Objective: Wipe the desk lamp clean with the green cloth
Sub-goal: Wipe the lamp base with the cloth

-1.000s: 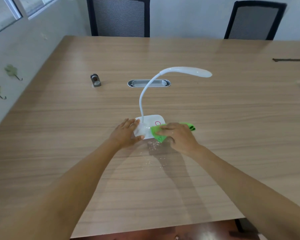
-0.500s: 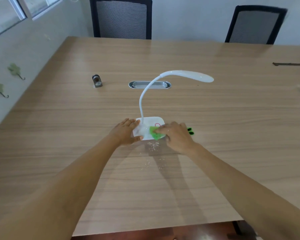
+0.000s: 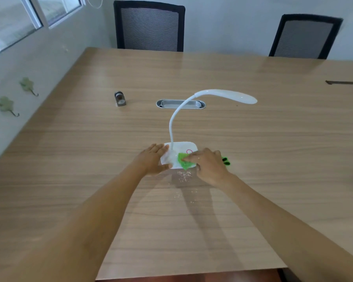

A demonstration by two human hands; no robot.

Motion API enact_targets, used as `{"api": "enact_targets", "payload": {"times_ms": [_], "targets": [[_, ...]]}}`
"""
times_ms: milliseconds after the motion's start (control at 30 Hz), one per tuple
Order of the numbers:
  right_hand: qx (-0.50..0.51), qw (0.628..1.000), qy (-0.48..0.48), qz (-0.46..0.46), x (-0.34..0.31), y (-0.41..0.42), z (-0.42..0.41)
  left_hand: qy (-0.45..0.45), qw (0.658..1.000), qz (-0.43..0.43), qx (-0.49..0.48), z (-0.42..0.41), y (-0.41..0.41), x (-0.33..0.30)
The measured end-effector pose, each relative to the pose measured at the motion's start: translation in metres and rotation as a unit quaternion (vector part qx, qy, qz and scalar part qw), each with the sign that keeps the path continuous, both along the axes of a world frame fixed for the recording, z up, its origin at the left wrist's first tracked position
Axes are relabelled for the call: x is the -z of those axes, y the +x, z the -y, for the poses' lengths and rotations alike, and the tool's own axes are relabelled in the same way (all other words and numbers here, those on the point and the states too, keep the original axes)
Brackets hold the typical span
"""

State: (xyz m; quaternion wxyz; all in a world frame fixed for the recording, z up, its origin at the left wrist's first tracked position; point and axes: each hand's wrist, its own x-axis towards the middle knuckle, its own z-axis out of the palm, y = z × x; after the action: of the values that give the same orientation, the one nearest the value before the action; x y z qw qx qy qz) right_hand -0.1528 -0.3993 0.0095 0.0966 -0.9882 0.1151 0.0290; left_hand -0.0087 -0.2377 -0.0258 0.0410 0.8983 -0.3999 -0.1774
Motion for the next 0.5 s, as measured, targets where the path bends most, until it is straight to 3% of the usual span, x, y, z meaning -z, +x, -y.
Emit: {"api": "enact_targets", "payload": {"times_ms": [100, 200, 433, 500], "targets": [[0.044, 0.998, 0.020, 0.047, -0.009, 0.025, 0.002, -0.005, 1.000, -0.004, 0.001, 0.000, 0.000, 0.000], [0.050, 0.998, 0.034, 0.001, -0.001, 0.037, -0.006, 0.002, 1.000, -0.001, 0.002, 0.000, 0.002, 0.001], [-0.036, 0.998, -0.002, -0.056, 0.005, -0.003, -0.002, 0.033, 0.999, 0.002, 0.012, 0.002, 0.007, -0.003], [-0.023, 0.999, 0.017, -0.026, -0.003, -0.003, 0.004, 0.032, 0.999, -0.004, 0.012, 0.002, 0.008, -0.004]]}}
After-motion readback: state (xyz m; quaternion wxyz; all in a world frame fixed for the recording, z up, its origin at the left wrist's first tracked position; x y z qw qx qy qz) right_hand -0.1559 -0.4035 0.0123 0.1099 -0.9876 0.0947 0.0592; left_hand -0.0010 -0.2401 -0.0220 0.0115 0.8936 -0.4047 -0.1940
